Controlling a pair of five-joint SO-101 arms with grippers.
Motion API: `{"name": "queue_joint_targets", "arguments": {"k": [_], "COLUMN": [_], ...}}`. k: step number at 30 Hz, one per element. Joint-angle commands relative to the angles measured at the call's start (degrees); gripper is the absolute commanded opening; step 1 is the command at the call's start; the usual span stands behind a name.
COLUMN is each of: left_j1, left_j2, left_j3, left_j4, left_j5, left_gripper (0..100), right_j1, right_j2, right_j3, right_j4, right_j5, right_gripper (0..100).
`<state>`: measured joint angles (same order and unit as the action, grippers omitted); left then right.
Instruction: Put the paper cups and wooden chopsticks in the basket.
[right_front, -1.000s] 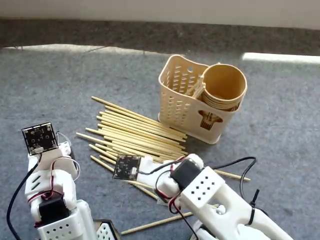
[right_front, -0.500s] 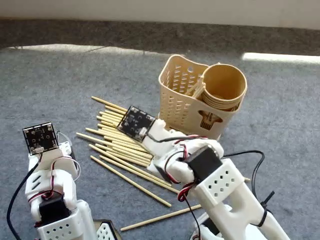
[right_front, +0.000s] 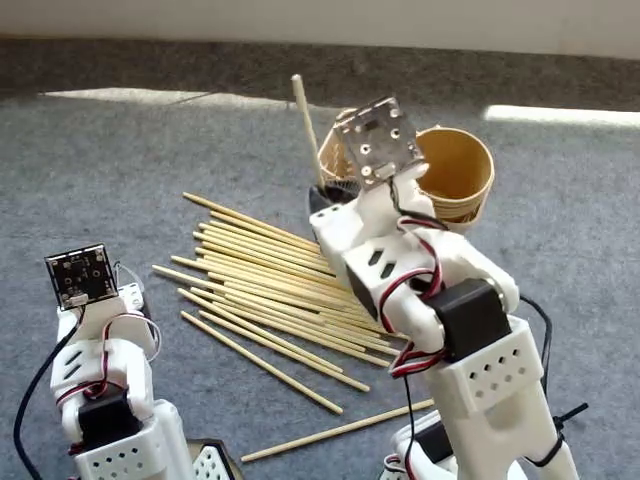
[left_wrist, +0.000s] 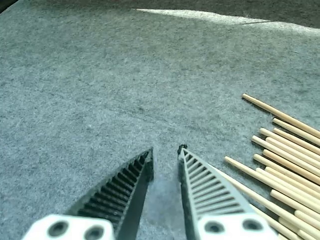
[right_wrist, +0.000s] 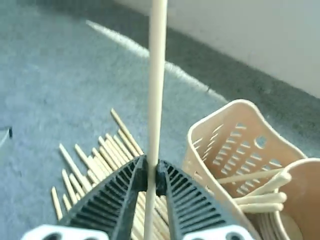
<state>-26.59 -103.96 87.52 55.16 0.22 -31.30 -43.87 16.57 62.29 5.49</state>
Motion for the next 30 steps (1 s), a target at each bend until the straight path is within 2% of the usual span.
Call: {"name": "queue_joint_targets", "arguments": {"k": [1, 7, 15, 22, 30], "left_j1": [1.01, 1.01, 1.01, 1.01, 1.01], "left_j2": [-0.13, -0.13, -0.13, -0.13, -0.13], "left_j3": [-0.22, -0.22, -0.22, -0.22, -0.22], "left_j4": [-1.23, -1.23, -1.23, -1.23, -1.23], "left_j5": [0.18, 0.18, 0.18, 0.18, 0.18], "left_gripper": [10, 10, 10, 10, 10], "right_j1": [4.18, 7.96, 11.3, 14.64, 14.55], "right_j2": [-0.48, 0.13, 4.0, 10.86, 11.38], "right_j3": [-2.86, -2.59, -0.84, 2.51, 8.84], "right_j4": [-9.8, -24.13, -33.71, -34.15, -33.98], "right_j5": [-4.04, -5.98, -6.15, -6.24, -5.89], "right_gripper": [0.7, 0.6, 0.6, 0.6, 0.6]}}
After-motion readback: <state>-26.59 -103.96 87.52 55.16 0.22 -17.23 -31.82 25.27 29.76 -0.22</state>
